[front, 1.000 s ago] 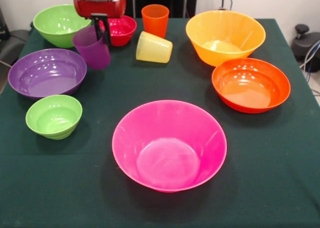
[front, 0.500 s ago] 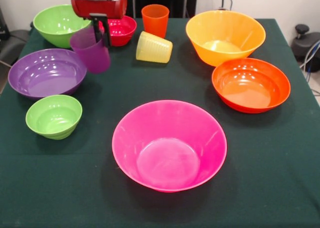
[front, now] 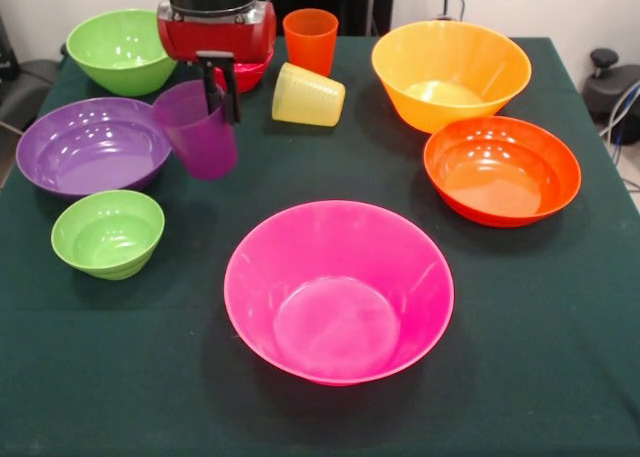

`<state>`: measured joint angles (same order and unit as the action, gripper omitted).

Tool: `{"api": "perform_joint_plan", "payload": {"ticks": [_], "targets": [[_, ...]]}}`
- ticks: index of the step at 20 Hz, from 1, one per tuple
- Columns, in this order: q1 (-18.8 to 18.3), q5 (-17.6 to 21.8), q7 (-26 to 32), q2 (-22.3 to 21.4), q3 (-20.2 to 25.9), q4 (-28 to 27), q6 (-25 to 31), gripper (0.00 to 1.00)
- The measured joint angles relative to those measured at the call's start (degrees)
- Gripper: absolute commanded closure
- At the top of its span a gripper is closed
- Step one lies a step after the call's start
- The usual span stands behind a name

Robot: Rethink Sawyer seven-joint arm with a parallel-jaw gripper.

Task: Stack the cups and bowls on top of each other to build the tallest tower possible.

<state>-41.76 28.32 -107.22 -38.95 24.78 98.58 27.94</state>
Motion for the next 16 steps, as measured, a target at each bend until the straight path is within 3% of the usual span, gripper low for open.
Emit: {"api": "perform_joint_plan", "payload": {"ticks": [16], "targets": [[6.5,-3.5,0.0,-1.0,0.0,-1.4,0.0,1.0]]}}
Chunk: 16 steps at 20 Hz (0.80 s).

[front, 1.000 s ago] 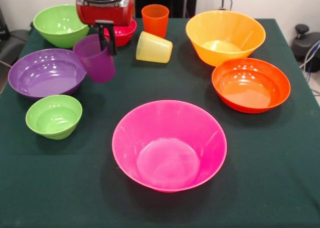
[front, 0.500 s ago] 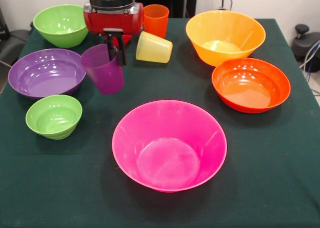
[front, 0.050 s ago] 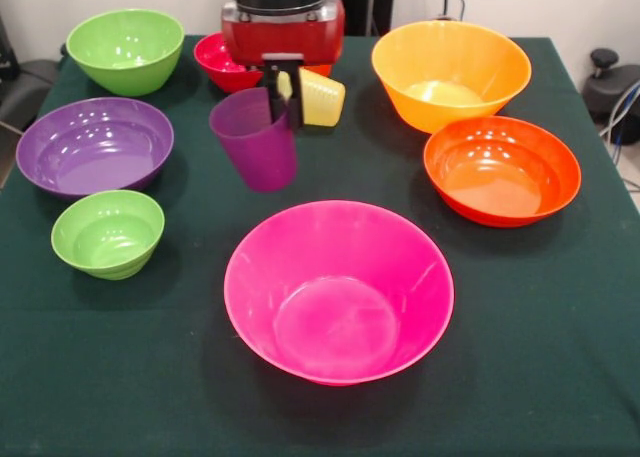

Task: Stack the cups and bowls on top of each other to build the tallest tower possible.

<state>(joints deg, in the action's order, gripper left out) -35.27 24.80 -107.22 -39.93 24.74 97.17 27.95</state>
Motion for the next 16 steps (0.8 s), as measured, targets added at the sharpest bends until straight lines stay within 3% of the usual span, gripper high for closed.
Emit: {"api": "perform_joint_plan", "payload": {"ticks": [16], "targets": [[4.3,-2.5,0.0,0.0,-1.0,-1.0,0.4,1.0]]}}
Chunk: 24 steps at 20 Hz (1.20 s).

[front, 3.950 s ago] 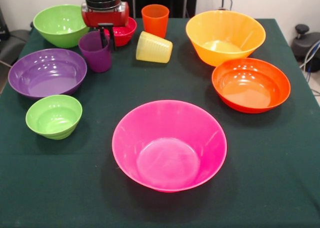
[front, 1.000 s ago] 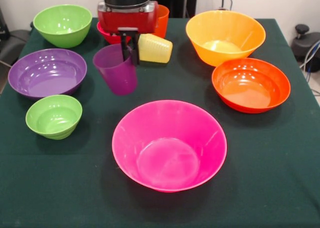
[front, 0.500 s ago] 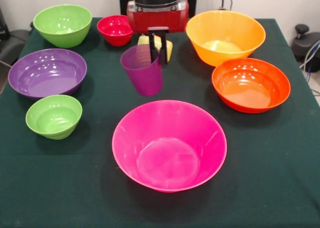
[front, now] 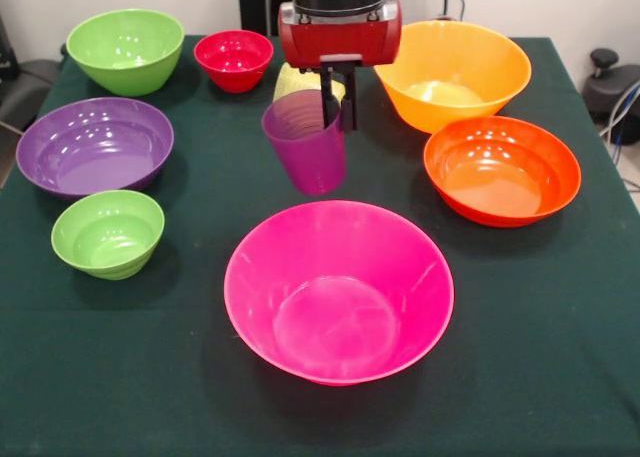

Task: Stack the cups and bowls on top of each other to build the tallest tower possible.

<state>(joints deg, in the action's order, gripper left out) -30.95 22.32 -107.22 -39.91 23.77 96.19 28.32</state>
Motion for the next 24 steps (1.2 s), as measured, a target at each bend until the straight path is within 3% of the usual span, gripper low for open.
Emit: {"api": "perform_joint_plan", "payload": {"ticks": [14,24], "targets": [[1.6,-3.3,0.0,0.3,-2.1,-6.2,6.3,1.0],[5.3,-3.4,0.0,3.0,-3.4,-13.7,9.8,1.0]]}}
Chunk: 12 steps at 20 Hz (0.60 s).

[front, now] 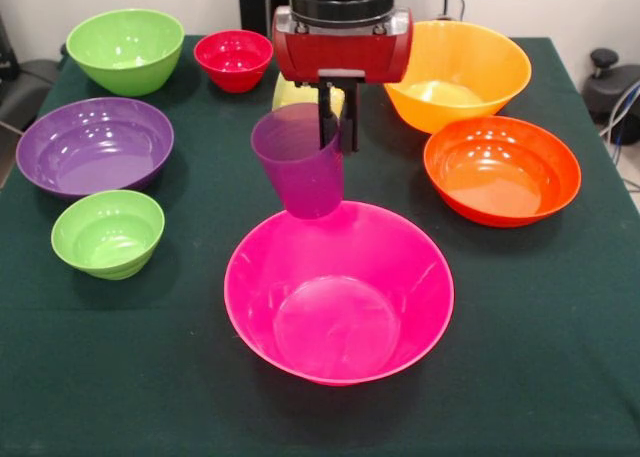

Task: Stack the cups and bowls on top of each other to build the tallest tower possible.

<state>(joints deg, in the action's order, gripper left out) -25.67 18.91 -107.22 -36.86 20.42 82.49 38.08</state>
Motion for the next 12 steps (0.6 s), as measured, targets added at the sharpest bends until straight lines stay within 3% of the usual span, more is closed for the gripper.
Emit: {"api": "perform_joint_plan", "payload": {"ticks": [12], "targets": [[3.2,-1.1,0.0,3.6,-1.5,-5.9,0.0,1.0]]}}
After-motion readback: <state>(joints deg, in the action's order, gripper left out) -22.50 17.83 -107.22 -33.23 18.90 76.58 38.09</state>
